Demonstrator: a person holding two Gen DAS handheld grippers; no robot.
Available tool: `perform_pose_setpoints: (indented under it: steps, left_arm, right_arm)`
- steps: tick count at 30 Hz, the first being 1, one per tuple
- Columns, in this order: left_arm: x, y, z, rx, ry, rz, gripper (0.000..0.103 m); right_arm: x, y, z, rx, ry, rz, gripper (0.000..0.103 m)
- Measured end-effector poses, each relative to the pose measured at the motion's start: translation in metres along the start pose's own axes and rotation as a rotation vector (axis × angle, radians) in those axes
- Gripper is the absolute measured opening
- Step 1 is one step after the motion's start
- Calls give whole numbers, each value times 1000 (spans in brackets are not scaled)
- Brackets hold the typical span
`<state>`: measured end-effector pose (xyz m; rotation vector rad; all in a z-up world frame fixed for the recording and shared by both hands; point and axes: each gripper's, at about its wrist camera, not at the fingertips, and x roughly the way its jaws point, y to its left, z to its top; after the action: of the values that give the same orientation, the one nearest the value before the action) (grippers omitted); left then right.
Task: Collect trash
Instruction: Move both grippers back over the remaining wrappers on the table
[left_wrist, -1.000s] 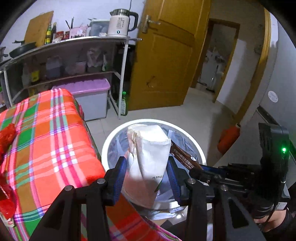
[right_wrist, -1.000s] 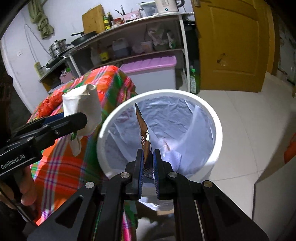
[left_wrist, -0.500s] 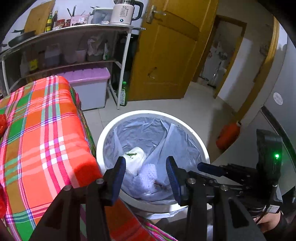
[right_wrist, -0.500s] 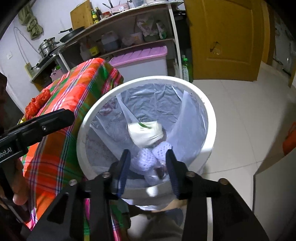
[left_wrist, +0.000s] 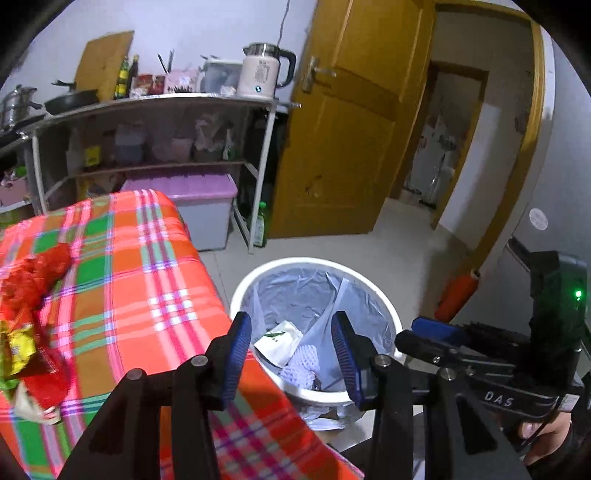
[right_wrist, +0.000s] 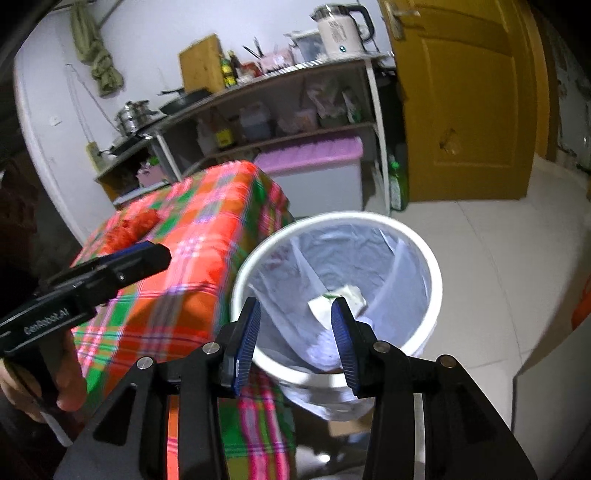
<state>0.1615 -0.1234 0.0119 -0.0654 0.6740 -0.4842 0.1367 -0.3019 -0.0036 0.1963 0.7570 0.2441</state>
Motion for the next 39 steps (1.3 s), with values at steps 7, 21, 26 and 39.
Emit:
perform_pose_setpoints:
  steps: [7, 21, 26, 39]
  left_arm:
    - [-47, 11, -7, -18, -56, 39, 45]
    - [-124, 54, -38, -70, -126, 165, 45]
    - [-145, 65, -50, -94, -136, 202, 45]
    - [-176, 106, -67, -156, -156, 301, 45]
  right_arm:
    - [-24, 34, 2, -57, -46, 38, 41]
    - [-35, 101, -6, -165, -54, 125, 41]
    - [-32, 123, -11, -203, -42, 164, 41]
    - [-13, 163, -10, -268, -9, 219, 41]
